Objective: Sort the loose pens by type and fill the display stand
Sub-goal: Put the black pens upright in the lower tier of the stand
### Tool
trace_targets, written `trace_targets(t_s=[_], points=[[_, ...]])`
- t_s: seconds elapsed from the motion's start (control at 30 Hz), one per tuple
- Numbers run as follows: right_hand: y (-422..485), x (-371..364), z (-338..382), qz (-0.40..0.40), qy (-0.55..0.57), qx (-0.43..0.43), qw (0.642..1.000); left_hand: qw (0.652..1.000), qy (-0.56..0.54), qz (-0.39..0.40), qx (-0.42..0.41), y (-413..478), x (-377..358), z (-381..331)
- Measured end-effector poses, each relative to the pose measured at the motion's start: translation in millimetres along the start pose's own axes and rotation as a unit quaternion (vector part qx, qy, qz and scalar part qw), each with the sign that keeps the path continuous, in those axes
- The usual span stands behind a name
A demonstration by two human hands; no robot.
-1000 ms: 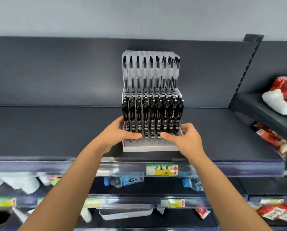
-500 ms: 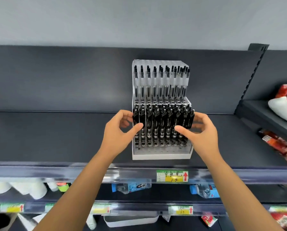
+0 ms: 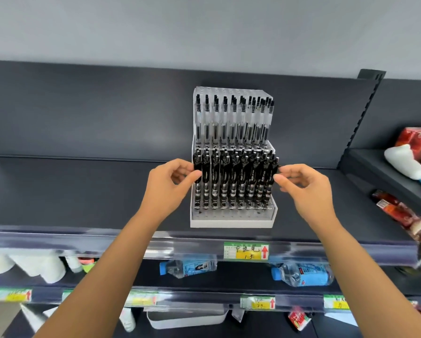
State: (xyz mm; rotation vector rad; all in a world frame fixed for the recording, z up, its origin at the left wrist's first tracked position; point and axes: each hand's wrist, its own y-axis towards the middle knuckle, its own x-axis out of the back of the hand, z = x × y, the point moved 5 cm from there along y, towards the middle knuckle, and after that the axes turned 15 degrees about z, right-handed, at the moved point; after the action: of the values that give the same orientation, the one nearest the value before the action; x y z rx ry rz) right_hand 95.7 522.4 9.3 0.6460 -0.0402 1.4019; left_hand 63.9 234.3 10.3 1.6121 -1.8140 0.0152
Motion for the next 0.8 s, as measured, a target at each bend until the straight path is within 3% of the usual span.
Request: trace_targets(t_s=[0.17,0.33,0.8], points=[[5,-8,-12,0.053,-0.029,-0.024,0.998,0.999,0.026,0.015,0.022,-2,-1,2],[4,-14,-13,0.044,-0.052,-0.027,0.997,0.995,0.068,0.052,0.050,-5,-9,8],[7,-15,-17,0.091,-0.009,-0.032,0.995,0.986,0.112,0.080,0.092,-14,-20,13]])
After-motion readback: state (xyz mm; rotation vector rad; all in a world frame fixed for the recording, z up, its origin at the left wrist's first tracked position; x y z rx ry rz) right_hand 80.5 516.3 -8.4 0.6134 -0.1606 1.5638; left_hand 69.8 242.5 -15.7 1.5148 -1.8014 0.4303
